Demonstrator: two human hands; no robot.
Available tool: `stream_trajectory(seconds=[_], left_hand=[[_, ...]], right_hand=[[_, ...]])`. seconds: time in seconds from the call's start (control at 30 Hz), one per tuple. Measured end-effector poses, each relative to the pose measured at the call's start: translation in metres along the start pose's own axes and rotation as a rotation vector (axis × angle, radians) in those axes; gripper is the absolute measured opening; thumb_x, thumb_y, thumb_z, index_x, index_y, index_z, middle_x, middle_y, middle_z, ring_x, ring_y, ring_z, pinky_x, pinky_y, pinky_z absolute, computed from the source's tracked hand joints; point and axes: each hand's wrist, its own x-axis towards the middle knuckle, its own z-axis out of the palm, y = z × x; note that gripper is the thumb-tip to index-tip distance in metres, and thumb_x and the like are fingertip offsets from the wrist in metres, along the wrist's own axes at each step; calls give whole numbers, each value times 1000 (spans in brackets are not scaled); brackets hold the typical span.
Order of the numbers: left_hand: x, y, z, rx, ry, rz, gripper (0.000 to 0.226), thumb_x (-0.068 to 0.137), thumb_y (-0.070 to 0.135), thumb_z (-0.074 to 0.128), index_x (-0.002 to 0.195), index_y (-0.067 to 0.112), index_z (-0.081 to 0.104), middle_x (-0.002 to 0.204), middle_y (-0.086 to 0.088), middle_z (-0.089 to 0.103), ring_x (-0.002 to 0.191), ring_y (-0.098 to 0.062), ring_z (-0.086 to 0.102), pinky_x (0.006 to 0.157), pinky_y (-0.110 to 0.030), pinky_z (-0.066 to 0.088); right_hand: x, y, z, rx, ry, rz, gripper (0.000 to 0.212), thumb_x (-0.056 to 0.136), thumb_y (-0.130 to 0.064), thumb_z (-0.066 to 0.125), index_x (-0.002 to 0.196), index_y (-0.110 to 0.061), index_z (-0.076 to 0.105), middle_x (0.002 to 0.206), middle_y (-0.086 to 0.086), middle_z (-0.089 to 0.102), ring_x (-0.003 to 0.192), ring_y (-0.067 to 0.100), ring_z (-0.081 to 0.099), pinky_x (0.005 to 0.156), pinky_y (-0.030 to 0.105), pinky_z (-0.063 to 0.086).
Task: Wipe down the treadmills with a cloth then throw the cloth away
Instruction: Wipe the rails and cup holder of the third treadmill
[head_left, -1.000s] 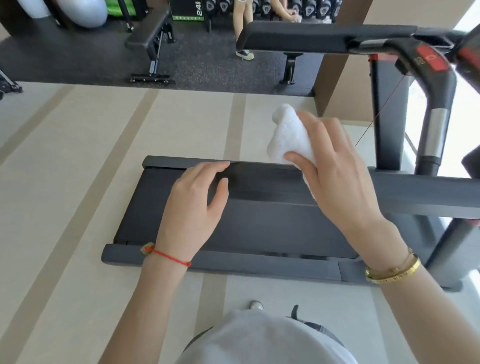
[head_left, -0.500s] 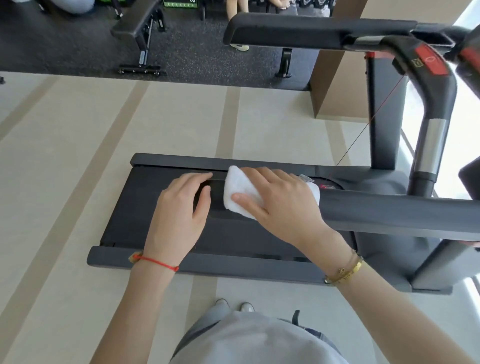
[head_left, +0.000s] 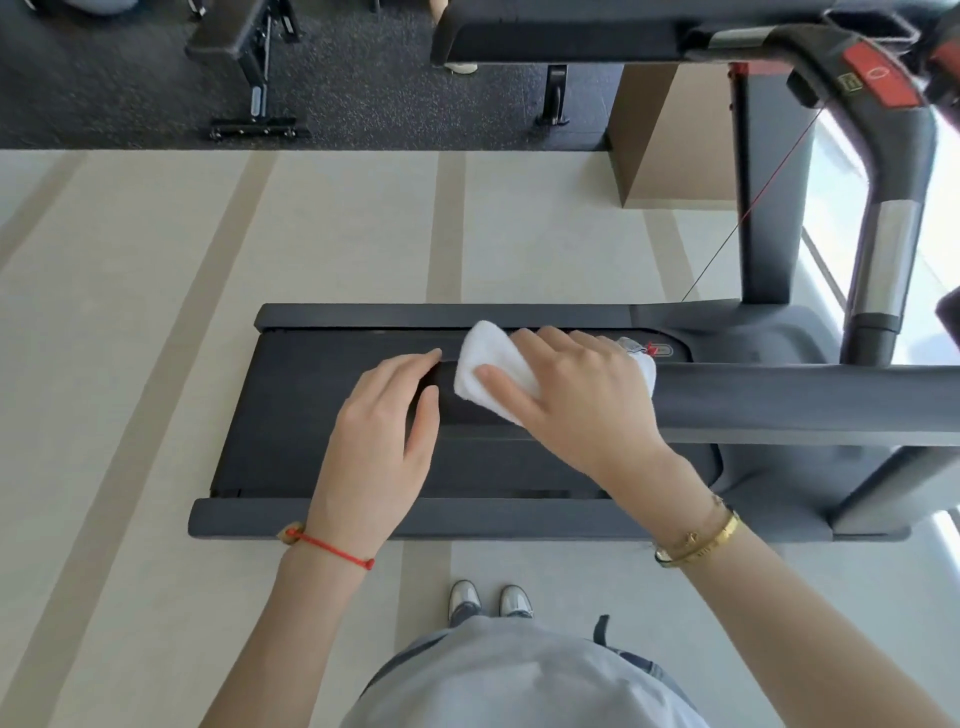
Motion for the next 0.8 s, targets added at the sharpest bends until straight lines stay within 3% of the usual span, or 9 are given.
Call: stream_trajectory(seconds=[0.07,0.17,0.23,0.37,0.47,0.57,0.67,0.73,0.8], left_hand=[[-1,0,0,-9,-4,4,35,100,15,48,134,13,57,130,2,60,122,-12,53,105,-35,44],[-1,-1,-2,-9,-18,6,38,100,19,48,138,15,53,132,4,59,124,-11,51,107,-37,43],[-2,-2,-6,-21,-49,-1,48,100,20,47,147,21,40,132,10,57,119,-8,54,104,-29,43],[-6,-8,-10,-187,-116,-75,69,99,7,35,153,39,7,122,41,51,71,-5,59,70,-9,41],[-7,-10,-10,-219,-137,-67,75,98,4,34,153,43,1,133,32,51,66,0,56,67,-16,40],[-8,-11,-9,-214,-135,-42,72,98,9,35,153,42,2,139,25,50,64,2,53,69,-20,38],[-8,-13,-6,-159,-123,-3,63,101,18,36,155,35,8,141,21,49,90,1,56,88,-21,43],[-9,-13,-5,-116,-103,16,57,102,21,40,155,27,18,140,15,49,117,7,44,101,-10,33],[-8,-13,-4,-111,-85,24,50,102,20,43,151,21,31,139,14,48,124,9,39,104,-6,29]], right_hand=[[-10,14,-4,8,45,-9,50,97,-57,35,70,-17,50,58,-3,44,54,20,40,56,29,30],[-9,19,-7,-15,72,80,49,95,-53,41,62,-17,38,54,-3,34,50,21,35,53,31,30],[2,2,-1,-38,41,107,51,93,-53,43,59,-16,35,51,-2,34,47,23,35,50,31,28],[9,-31,13,12,69,11,49,93,-54,41,62,-17,39,53,-1,38,48,21,35,51,32,28],[-2,-9,9,7,111,-22,48,95,-55,40,66,-17,50,56,-2,44,52,19,39,53,32,33],[-4,11,-2,-36,102,101,48,93,-48,45,57,-16,39,50,0,36,47,22,36,49,31,25],[8,-9,4,-63,55,155,49,90,-46,46,54,-16,34,47,-1,32,43,23,33,49,28,19],[12,-28,12,-44,45,113,48,91,-48,46,56,-16,37,49,-2,35,45,22,34,50,29,22],[10,-32,15,-16,64,61,47,91,-48,45,58,-16,39,50,-2,36,46,22,34,51,30,25]])
